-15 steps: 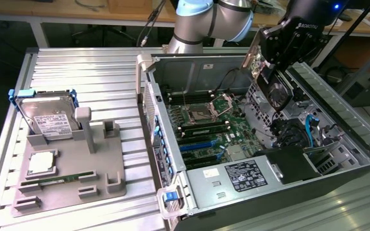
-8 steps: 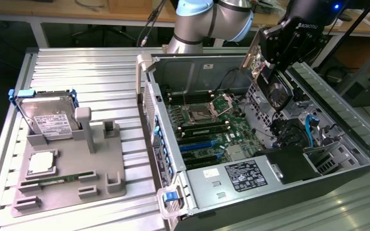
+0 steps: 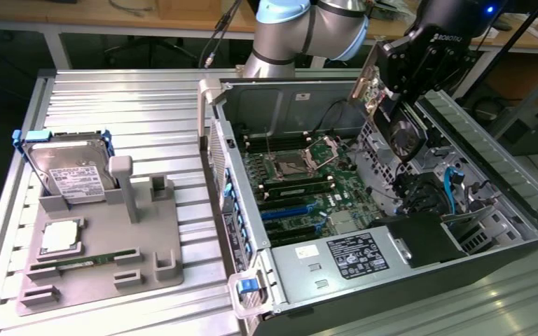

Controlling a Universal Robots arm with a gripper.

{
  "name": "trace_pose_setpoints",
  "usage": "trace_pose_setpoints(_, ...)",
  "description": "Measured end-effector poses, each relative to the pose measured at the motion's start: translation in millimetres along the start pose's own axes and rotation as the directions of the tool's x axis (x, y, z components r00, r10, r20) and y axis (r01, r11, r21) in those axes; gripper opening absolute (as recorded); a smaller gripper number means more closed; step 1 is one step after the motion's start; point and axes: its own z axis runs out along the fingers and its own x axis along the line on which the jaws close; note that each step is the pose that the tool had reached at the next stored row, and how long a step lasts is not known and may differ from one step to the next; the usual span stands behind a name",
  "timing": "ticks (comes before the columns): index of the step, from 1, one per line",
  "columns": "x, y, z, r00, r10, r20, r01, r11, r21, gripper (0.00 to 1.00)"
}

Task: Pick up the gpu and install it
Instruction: 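Insert the gpu into the slot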

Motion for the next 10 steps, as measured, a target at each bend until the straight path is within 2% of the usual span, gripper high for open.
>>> trace_pose_setpoints(10,0.0,0.0,0.0,0.9997,-0.023,0.0000,0.023,0.9997,0.0000,0.27)
